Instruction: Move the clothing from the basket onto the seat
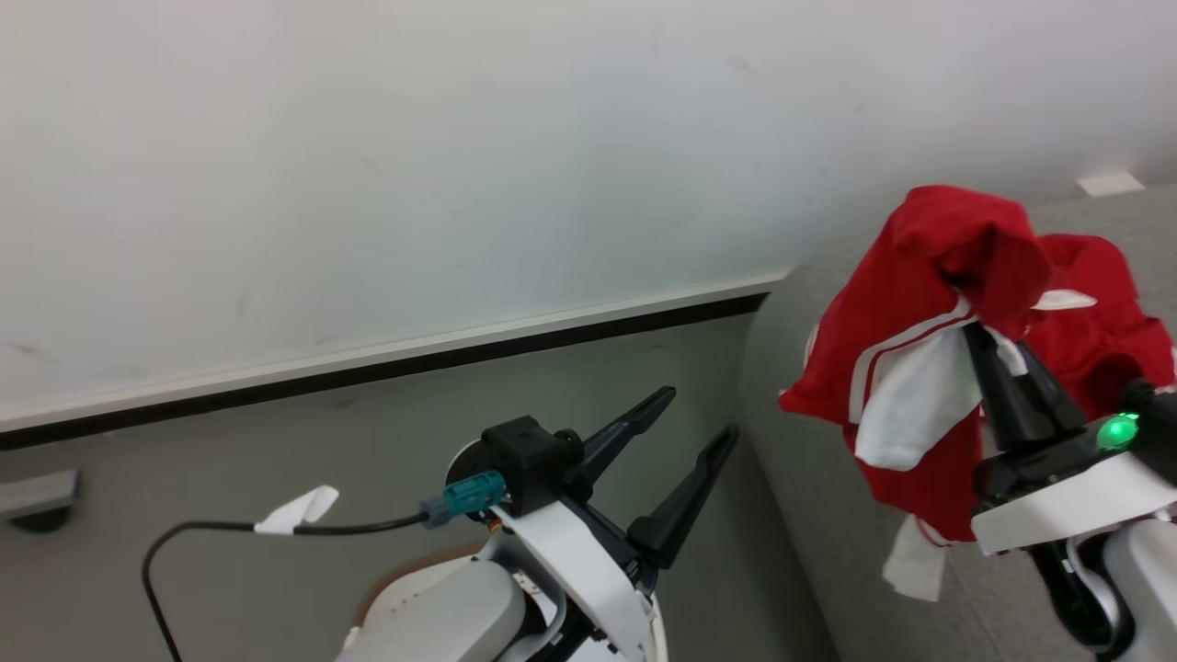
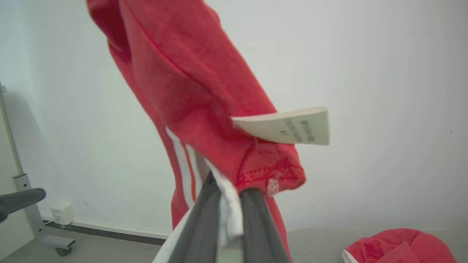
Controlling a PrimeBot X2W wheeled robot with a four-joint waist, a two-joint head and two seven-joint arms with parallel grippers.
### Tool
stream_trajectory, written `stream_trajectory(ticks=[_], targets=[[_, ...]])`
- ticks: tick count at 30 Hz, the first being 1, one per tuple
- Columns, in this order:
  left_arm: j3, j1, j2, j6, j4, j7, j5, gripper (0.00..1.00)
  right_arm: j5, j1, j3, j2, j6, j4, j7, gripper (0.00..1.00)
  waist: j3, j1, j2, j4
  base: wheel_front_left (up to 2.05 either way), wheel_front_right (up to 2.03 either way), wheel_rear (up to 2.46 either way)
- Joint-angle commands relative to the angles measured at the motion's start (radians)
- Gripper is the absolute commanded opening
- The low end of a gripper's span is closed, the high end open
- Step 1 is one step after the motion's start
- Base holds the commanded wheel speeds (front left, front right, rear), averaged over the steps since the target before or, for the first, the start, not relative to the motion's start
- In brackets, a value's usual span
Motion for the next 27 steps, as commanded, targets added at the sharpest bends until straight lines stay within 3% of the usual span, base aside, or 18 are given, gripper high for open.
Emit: stream_trajectory(ticks=[1,16,27], targets=[[0.002,0.013,0.006,0.001,0.007,-0.013,0.014,1.00,-0.011,0.023,-0.023,-0.013,-0.002,-0.021,-0.003,0.00,0.017,-0.0001,0.0000,-0.062,0.00,0.00,0.00],[0.004,0.052,-0.018,-0.004,0.061,-0.035,0.116,1.00,-0.058,0.080,-0.133,-0.002,-0.002,-0.166,0.043,0.00,0.048,-0.0001,0.0000,-0.295,0.00,0.00,0.00],[0.026,0.059,-0.039,-0.032,0.084,-0.034,0.145,1.00,-0.085,0.104,-0.200,0.007,-0.002,-0.246,0.072,0.00,0.079,-0.0001,0.0000,-0.329,0.00,0.00,0.00]])
